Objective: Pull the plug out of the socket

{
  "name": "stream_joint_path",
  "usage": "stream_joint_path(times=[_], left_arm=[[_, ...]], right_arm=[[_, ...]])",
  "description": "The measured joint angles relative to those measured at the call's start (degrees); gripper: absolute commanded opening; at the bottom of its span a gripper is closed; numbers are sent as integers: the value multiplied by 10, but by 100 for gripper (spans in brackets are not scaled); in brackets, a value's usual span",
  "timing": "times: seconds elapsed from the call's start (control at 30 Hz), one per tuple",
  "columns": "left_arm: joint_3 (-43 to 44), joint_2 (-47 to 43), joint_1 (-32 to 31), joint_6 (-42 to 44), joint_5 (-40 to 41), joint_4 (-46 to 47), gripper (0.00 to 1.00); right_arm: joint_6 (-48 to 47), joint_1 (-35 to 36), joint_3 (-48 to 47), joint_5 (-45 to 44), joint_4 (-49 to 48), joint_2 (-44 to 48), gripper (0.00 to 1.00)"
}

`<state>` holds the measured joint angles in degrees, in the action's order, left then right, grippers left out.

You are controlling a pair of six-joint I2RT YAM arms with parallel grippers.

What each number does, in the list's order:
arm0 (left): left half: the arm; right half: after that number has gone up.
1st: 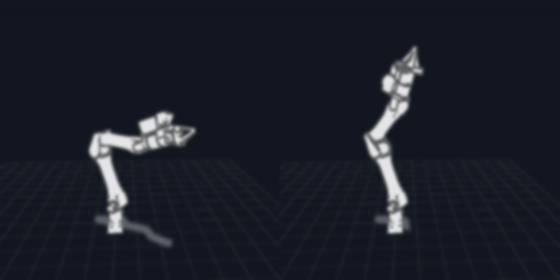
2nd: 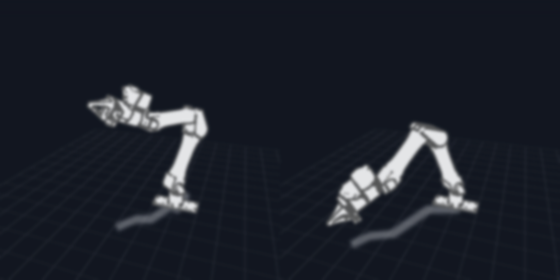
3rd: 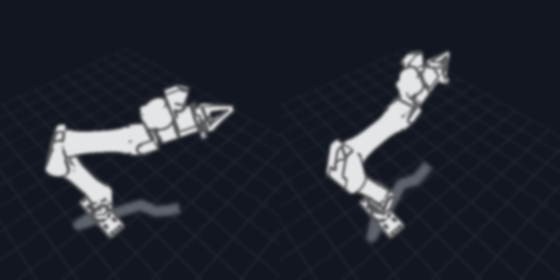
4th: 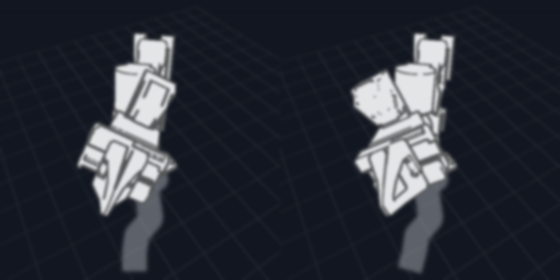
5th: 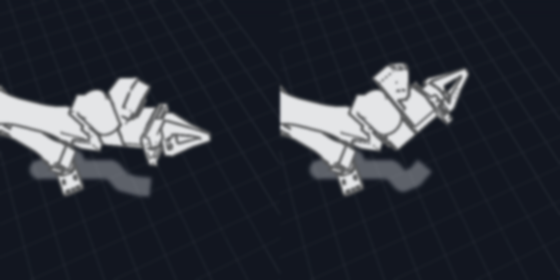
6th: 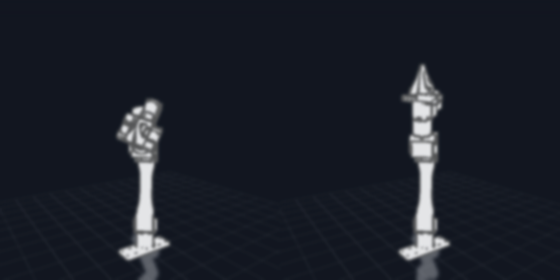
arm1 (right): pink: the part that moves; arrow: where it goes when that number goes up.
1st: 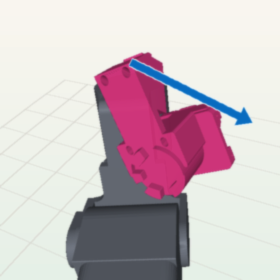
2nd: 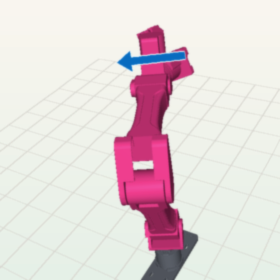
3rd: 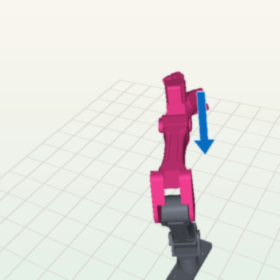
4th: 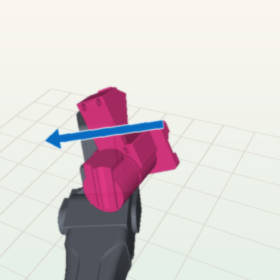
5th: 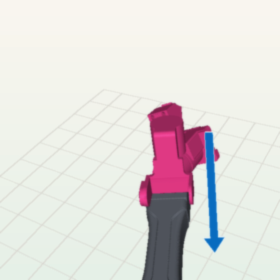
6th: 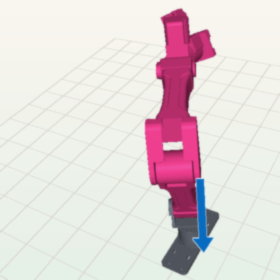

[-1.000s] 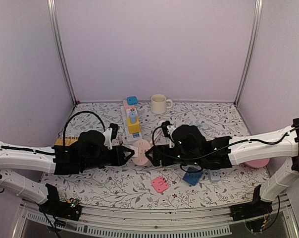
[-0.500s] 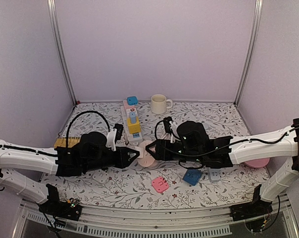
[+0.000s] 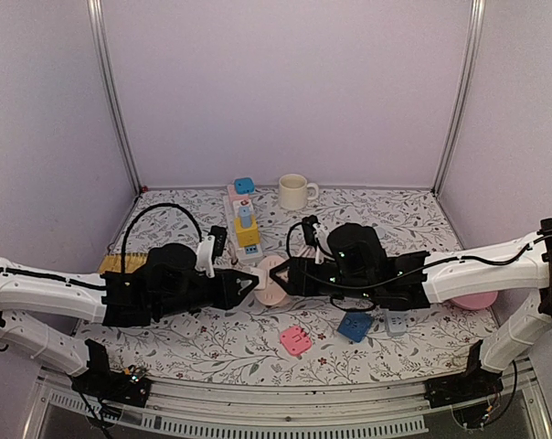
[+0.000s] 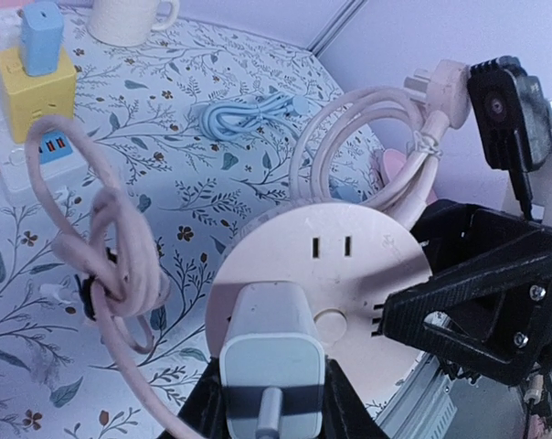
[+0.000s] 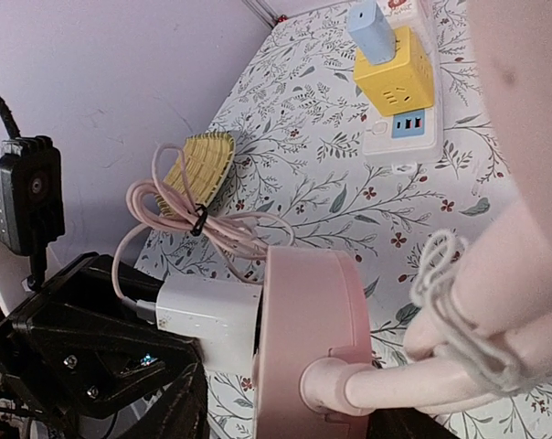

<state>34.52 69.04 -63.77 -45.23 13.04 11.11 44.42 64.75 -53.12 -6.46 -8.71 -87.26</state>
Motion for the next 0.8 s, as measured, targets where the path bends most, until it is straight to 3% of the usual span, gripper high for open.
stream_joint_path(times=[0.3,0.6,0.8], left_arm=[[0,-9,-2,0,10,2,0],[0,-9,-4,4,15,6,0],[0,-9,-4,6,20,13,0]], right_arm=[[-1,-5,0,10,-2,0,38],[-1,-7,-14,-3,18,-2,7],[-6,-3,-28,-27,44,-2,4]])
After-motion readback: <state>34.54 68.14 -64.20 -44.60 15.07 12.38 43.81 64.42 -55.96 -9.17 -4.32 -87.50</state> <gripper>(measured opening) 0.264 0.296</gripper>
